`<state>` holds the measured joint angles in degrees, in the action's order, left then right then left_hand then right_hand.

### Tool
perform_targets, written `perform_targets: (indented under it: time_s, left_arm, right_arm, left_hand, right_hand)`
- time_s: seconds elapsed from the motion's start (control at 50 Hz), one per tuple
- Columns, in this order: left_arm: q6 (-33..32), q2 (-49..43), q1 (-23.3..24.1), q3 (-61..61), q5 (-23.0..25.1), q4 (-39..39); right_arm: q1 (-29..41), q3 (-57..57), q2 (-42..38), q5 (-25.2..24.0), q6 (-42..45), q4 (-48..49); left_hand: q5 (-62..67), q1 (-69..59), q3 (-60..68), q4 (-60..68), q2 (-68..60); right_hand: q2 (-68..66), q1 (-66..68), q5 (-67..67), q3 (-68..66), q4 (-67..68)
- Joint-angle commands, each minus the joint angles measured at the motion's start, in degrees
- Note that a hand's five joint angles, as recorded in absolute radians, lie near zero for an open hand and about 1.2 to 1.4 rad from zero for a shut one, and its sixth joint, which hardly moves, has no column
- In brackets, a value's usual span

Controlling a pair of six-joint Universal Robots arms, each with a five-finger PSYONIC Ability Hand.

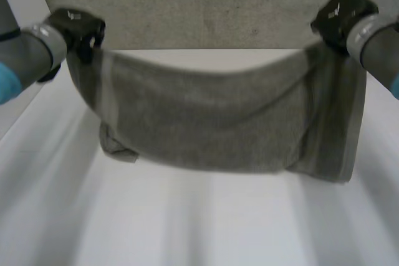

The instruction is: Fold the towel.

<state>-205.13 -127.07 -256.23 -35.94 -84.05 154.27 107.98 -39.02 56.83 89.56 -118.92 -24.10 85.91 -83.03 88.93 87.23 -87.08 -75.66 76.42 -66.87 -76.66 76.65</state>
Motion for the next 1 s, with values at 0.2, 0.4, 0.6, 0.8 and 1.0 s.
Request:
perform_targets:
  time_s: [0.2,0.4,0.6,0.8,1.0]
  left_arm:
    - [31.11,6.84,-1.20,14.58,-1.11,23.00]
    - [14.17,3.76,-0.41,-3.04,2.84,13.15]
    - [3.16,5.87,-1.03,-34.38,7.15,28.72]
    - [-7.38,11.32,-1.20,-53.98,11.81,37.77]
    - [-3.89,24.74,-6.12,-55.48,11.46,37.59]
  right_arm:
    - [1.97,-4.57,12.70,-0.44,-16.96,42.38]
    - [1.53,-11.68,7.78,-7.01,-14.51,18.76]
    - [0.04,-29.45,6.63,-9.14,-8.70,15.92]
    - [-2.07,-39.38,8.39,-8.78,-9.58,18.56]
    - [-4.79,-42.98,24.80,-9.14,-17.47,19.79]
  left_hand:
    - [-15.91,3.03,-8.93,-7.23,7.08]
    - [-15.91,3.03,-8.93,-7.23,7.08]
    - [-15.91,3.03,-8.93,-7.23,7.08]
    - [-15.91,3.03,-8.93,-7.23,7.08]
    - [-15.91,3.03,-8.93,-7.23,7.08]
  right_hand:
    - [-4.34,3.58,-3.13,-3.34,3.35]
    - [-4.34,3.58,-3.13,-3.34,3.35]
    - [-4.34,3.58,-3.13,-3.34,3.35]
    - [-4.34,3.58,-3.13,-3.34,3.35]
    - [-4.34,3.58,-3.13,-3.34,3.35]
